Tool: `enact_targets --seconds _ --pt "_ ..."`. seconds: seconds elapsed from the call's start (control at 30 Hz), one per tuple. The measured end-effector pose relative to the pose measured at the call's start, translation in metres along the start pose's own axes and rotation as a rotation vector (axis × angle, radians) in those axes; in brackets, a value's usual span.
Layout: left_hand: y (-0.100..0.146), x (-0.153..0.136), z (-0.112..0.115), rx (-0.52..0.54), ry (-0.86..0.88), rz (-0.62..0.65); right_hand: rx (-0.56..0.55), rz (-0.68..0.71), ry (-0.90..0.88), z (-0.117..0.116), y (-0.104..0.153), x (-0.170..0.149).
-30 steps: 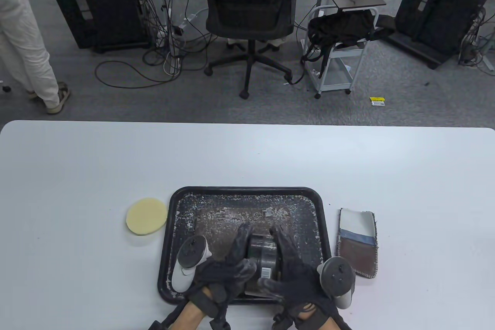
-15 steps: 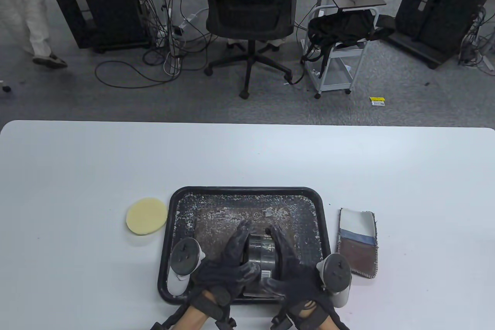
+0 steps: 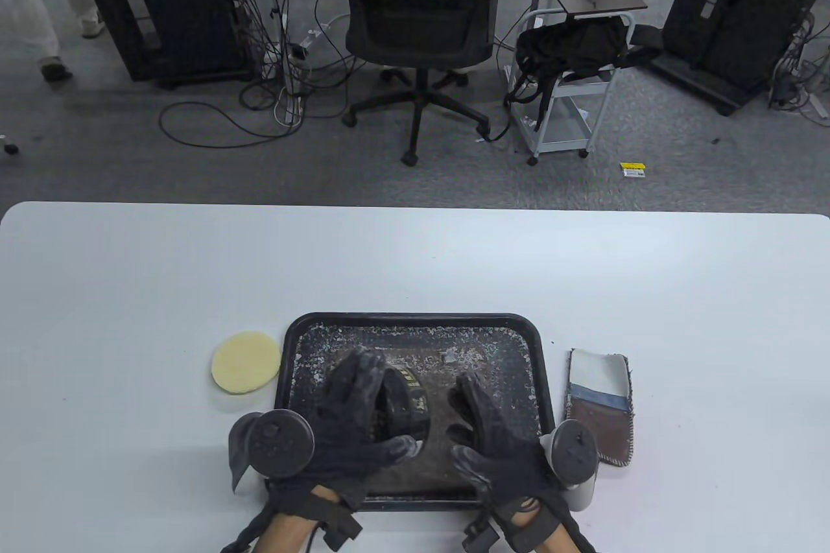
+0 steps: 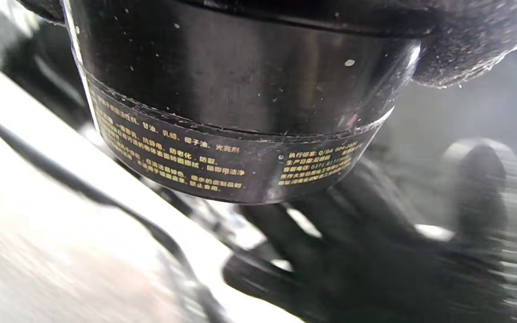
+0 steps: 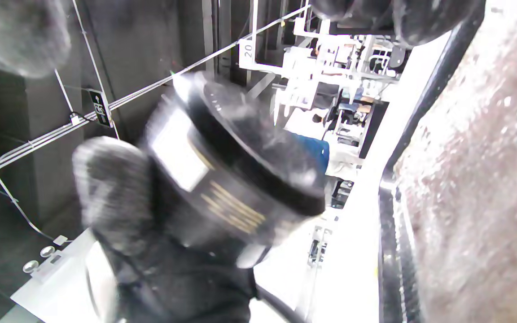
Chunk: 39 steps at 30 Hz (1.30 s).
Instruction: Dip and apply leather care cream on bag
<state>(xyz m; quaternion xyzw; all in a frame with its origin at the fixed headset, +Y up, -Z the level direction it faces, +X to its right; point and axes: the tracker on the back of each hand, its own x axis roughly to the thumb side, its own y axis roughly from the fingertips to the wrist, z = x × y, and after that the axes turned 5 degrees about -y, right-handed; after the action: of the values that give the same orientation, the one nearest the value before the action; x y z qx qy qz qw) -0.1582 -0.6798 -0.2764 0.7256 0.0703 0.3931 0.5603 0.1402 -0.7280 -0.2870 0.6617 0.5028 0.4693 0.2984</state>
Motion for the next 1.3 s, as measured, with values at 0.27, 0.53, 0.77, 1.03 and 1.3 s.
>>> enact_targets --seconds 0.27,0.53,0.77,1.03,1.3 --pt "0.035 -0.068 -0.068 0.093 -0.517 -0.501 -0.019 0.002 0.042 0.01 0.003 -0.001" --pt "0.067 -0.139 -0.079 -0.07 -0.457 -0.965 -0.04 0.005 0.06 0.017 0.006 0.0" --pt "0.074 -0.168 -0.066 -0.191 -0.471 -1.106 -0.043 0.002 0.094 0.022 0.007 0.0" --pt "0.078 -0.182 -0.058 -0.2 -0.428 -1.11 -0.026 0.011 0.17 0.023 0.008 0.002" --pt "0.068 -0.164 -0.061 -0.163 -0.459 -1.032 -0.017 0.017 0.329 0.026 0.008 0.007"
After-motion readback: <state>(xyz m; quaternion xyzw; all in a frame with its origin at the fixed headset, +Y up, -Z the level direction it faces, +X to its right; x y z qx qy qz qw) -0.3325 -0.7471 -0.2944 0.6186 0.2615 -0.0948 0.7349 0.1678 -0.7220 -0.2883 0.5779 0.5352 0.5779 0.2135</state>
